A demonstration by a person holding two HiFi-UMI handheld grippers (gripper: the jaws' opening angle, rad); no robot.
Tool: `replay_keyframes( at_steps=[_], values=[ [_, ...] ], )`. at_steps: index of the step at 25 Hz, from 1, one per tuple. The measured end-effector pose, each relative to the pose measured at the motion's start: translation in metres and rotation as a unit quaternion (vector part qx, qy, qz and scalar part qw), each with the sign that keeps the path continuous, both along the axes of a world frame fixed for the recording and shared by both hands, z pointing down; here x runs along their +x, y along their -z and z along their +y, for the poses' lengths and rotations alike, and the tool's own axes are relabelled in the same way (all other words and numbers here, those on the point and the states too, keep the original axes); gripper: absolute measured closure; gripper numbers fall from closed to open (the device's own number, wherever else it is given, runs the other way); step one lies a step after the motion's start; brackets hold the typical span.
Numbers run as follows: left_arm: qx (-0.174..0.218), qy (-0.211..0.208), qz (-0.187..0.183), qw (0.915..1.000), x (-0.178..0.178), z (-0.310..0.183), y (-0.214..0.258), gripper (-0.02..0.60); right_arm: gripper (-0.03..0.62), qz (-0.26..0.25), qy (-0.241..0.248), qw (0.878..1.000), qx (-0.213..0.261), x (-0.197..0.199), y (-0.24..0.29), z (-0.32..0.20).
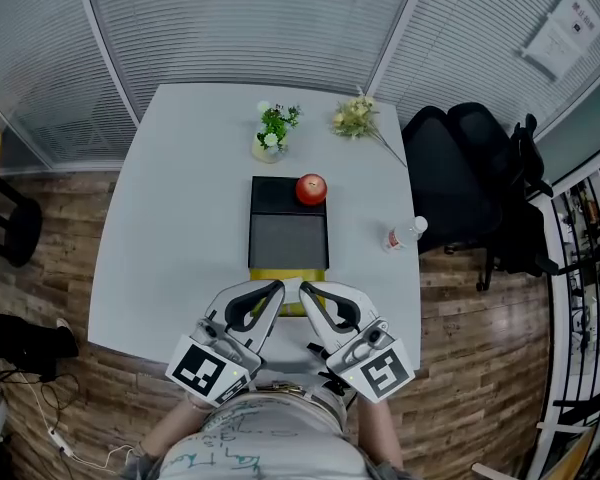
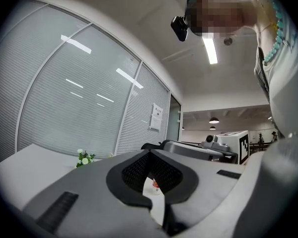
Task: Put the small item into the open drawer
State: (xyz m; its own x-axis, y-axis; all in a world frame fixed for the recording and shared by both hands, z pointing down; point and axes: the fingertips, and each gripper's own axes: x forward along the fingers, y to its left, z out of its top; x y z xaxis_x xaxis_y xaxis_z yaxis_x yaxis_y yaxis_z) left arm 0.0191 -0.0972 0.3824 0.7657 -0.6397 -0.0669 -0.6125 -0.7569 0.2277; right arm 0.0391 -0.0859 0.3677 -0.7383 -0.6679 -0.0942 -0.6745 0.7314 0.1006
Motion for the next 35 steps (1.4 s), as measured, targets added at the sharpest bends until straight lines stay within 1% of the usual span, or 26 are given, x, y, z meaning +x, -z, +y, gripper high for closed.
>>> replay_keyframes(
  at_steps=[10,16,23,35],
  values=[
    [-0.007,-0.003,-0.001,1.0000,0.006,0.006,-0.005,0.584,0.592,0.005,0.008,1.000,-0.011,-0.003,-0.005,0.003],
    [-0.010,-0.002,-0.003,0.9999,0.005,0.005,-0.007,0.584,0.592,-0.006,0.016,1.000,-0.018,-0.004,-0.003,0.002],
    [-0.018,-0.001,-0.004,0.9998,0.004,0.005,-0.011,0.584,0.592,0.003,0.022,1.000,-0.022,-0.008,-0.007,0.005],
    [-0.029,0.004,-0.008,0.9995,0.003,0.002,-0.018,0.584,0.592,0.004,0.029,0.999,-0.028,-0.010,-0.008,0.005]
  ],
)
